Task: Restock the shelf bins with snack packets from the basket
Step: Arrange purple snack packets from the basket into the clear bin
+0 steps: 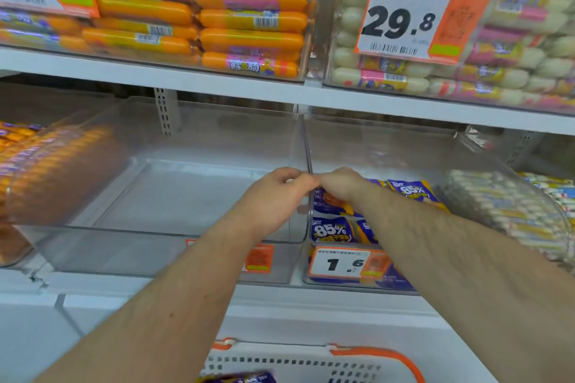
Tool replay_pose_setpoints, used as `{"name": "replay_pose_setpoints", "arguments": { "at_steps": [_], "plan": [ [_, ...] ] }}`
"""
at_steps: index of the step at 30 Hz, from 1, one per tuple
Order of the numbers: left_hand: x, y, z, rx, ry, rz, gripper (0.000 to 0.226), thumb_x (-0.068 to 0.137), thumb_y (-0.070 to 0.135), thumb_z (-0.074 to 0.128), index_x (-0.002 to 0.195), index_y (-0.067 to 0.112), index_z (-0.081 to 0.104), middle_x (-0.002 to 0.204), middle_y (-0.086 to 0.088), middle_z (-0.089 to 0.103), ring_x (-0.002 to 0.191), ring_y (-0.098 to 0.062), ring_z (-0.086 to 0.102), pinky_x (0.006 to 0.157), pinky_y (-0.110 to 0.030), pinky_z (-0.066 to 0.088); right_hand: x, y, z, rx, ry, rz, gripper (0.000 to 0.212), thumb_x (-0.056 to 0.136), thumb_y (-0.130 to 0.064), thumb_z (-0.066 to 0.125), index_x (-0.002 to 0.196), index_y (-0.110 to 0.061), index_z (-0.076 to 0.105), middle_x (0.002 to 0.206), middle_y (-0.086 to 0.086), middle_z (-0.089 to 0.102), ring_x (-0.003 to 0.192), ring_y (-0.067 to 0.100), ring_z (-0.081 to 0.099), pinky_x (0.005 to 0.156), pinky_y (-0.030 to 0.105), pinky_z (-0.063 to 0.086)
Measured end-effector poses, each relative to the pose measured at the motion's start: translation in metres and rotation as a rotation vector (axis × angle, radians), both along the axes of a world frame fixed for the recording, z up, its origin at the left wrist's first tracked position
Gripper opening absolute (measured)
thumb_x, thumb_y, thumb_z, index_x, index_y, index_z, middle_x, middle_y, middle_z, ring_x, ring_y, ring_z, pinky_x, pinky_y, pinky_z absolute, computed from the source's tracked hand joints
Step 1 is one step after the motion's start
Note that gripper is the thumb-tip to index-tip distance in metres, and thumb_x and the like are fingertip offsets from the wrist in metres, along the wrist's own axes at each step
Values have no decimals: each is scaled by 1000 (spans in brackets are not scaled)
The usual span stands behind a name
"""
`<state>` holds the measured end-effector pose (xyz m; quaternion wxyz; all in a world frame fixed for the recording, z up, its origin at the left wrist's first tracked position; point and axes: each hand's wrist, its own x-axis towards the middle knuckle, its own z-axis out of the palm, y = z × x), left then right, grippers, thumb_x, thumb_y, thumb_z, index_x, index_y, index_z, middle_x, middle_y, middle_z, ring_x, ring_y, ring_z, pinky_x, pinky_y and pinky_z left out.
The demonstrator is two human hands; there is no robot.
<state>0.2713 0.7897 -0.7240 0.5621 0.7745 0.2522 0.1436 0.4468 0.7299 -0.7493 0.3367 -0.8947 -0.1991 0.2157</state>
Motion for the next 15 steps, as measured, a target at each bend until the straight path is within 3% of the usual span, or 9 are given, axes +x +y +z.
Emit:
{"name": "replay_pose_setpoints", "arguments": {
  "at_steps": [2, 5, 7, 9, 10, 13, 15],
  "plan": [
    [-1, 0, 0, -4, 3, 1, 34, 87, 54, 54, 116, 36, 58, 117, 14, 62, 108, -11, 58, 84, -34, 43, 2, 0, -1, 104, 66, -53, 51, 76, -47, 72, 108, -8, 65, 101, 8, 67, 91, 24, 64, 84, 37, 54],
    [-1, -1, 0, -14, 1, 0, 37, 89, 53, 54, 120, 34, 58, 116, 13, 63, 108, -11, 58, 82, -34, 43, 1, -3, 3, 238, 175, -90, 41, 82, -43, 68, 107, -12, 58, 97, 7, 62, 76, 19, 60, 84, 36, 50],
    [-1, -1, 0, -13, 3, 3, 35, 90, 52, 54, 119, 33, 58, 114, 13, 64, 106, -10, 59, 78, -32, 43, 3, -5, 4, 312, 238, -118, 36, 88, -44, 62, 113, -20, 52, 111, 5, 60, 81, 19, 61, 89, 37, 50],
    [0, -1, 0, -7, -2, 13, 34, 90, 52, 54, 118, 33, 59, 113, 12, 65, 103, -9, 60, 73, -28, 43, 4, -6, 4, 350, 275, -113, 41, 92, -44, 57, 126, -21, 50, 116, 0, 56, 83, 16, 60, 82, 34, 49],
    [0, -2, 0, -2, -2, 15, 35, 89, 52, 54, 118, 32, 59, 113, 11, 65, 103, -9, 60, 71, -27, 43, 3, -7, 4, 355, 272, -114, 47, 93, -45, 55, 133, -20, 48, 120, 1, 56, 89, 16, 58, 83, 33, 45],
    [1, 0, -1, 12, 9, 11, 38, 89, 52, 54, 120, 31, 59, 115, 9, 65, 104, -11, 60, 72, -27, 43, 5, -5, 5, 358, 271, -121, 64, 93, -52, 51, 147, -21, 39, 151, 4, 41, 130, 25, 44, 102, 41, 35],
    [0, 0, -1, 24, -1, 23, 44, 86, 55, 56, 122, 29, 59, 118, 8, 64, 107, -14, 60, 79, -29, 46, -1, -7, 12, 363, 274, -119, 64, 96, -52, 47, 151, -20, 34, 156, 5, 35, 139, 26, 36, 107, 41, 32]
  ]
}}
